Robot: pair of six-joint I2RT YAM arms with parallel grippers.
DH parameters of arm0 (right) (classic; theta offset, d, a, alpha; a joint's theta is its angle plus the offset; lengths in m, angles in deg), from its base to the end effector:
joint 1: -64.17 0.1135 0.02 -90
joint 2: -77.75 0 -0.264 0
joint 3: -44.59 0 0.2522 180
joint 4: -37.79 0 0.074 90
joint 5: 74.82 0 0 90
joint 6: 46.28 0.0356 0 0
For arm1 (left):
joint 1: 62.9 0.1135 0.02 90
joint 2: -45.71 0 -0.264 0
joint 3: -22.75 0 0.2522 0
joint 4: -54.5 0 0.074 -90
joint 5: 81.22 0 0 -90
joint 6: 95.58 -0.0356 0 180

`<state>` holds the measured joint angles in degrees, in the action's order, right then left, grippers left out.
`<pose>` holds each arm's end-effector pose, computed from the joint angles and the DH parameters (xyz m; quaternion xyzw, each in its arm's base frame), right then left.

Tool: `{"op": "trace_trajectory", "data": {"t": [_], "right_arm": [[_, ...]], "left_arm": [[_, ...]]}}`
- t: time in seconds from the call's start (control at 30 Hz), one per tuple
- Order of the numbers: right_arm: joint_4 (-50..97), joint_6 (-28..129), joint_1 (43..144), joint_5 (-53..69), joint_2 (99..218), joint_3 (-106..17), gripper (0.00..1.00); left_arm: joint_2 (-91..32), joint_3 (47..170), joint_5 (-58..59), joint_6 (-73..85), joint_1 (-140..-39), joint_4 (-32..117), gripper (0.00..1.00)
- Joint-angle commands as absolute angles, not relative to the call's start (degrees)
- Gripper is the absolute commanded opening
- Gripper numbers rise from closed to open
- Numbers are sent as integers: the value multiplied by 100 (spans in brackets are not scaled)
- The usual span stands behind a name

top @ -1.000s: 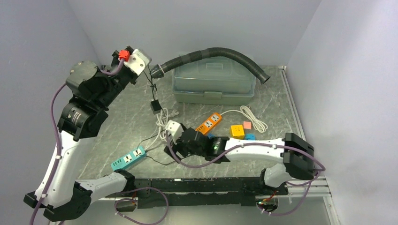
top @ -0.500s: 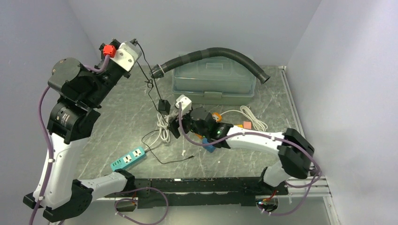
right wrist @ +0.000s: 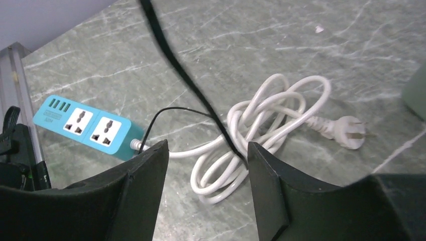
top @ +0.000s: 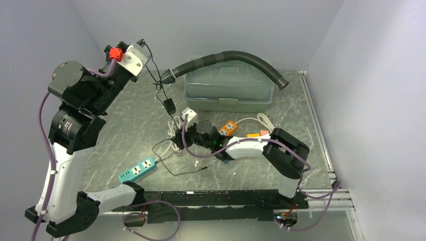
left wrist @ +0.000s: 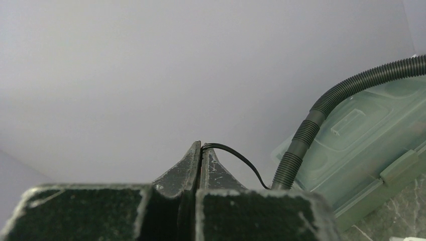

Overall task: Insert the plug
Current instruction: Place the plug at the center of the board.

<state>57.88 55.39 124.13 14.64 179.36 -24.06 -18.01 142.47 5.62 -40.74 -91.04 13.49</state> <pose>0.1957 0.3392 0.2105 -0.3225 0.7123 0.3678 0.5034 0.1313 -0.0725 0.5876 0.3380 0.5066 0.0318 0.7925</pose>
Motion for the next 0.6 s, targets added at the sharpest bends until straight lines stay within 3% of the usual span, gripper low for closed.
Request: {"op": "trace_trajectory", "data": {"t": [0.0, 0.07, 0.1, 0.13, 0.33, 0.57], "right_arm": [[6457, 5512, 12608, 1488, 18156, -2614, 54], [6247, 5465, 12610, 1794, 18217, -2731, 28], [6191, 5417, 12612, 1949, 18199, -2732, 9], [6156, 5377, 12621, 2147, 18122, -2685, 0], [5678, 4601, 12604, 3142, 16989, -2321, 0], [4582, 3820, 12449, 2934, 15904, -3316, 0]], "left_arm": [[-1705, 14435, 637, -4279, -9086, 1759, 0], [-1683, 14417, 636, -4301, -9083, 1765, 0], [-1672, 14406, 650, -4310, -9086, 1762, 0], [-1658, 14387, 661, -4322, -9081, 1758, 0], [-1424, 13832, 767, -4608, -9087, 1794, 0], [-1151, 12887, 1016, -4880, -9091, 1922, 0]]}}
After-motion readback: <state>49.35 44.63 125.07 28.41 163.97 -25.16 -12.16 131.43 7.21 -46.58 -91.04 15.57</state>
